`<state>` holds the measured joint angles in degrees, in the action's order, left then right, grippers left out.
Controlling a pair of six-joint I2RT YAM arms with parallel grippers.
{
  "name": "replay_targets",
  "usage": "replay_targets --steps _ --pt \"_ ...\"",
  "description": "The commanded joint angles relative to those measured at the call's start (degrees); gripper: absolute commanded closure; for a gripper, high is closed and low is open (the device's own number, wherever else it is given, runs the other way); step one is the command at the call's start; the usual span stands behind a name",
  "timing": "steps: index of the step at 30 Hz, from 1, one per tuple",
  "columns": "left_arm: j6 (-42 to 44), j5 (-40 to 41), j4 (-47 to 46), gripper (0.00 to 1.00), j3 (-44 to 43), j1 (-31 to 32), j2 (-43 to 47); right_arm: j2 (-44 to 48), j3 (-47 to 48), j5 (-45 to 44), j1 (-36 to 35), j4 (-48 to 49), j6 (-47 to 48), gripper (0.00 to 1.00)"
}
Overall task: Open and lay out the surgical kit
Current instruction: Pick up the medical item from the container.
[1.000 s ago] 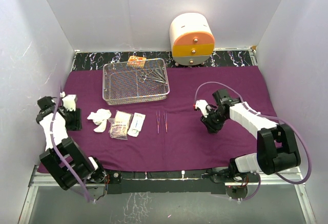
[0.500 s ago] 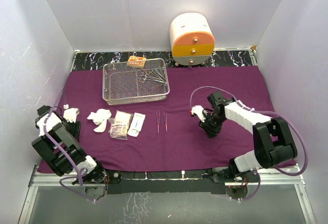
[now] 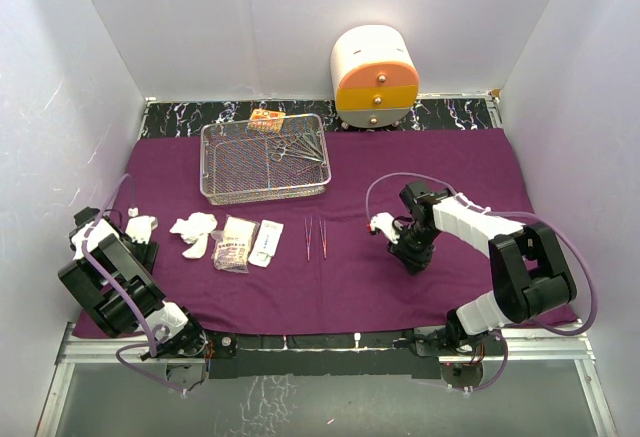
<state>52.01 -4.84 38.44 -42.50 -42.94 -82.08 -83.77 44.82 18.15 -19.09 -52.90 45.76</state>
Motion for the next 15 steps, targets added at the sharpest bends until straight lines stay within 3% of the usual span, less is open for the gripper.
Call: replay_targets --steps 1,10,15 --pt "1.08 0.94 3.25 0.49 -1.08 -0.65 -1.24 -0.44 -0.17 1.1 -0.33 -4.42 2.16 0.84" --pt "-3.55 -11.3 10.06 0.48 -11.73 0.08 -0.49 1.99 4.84 3.73 -0.42 -4.74 1.44 0.86" --pt "-11.13 -18.42 12.9 0.43 -20.22 5.12 2.65 7.14 11.7 6.71 -0.42 -0.33 -3.54 0.75"
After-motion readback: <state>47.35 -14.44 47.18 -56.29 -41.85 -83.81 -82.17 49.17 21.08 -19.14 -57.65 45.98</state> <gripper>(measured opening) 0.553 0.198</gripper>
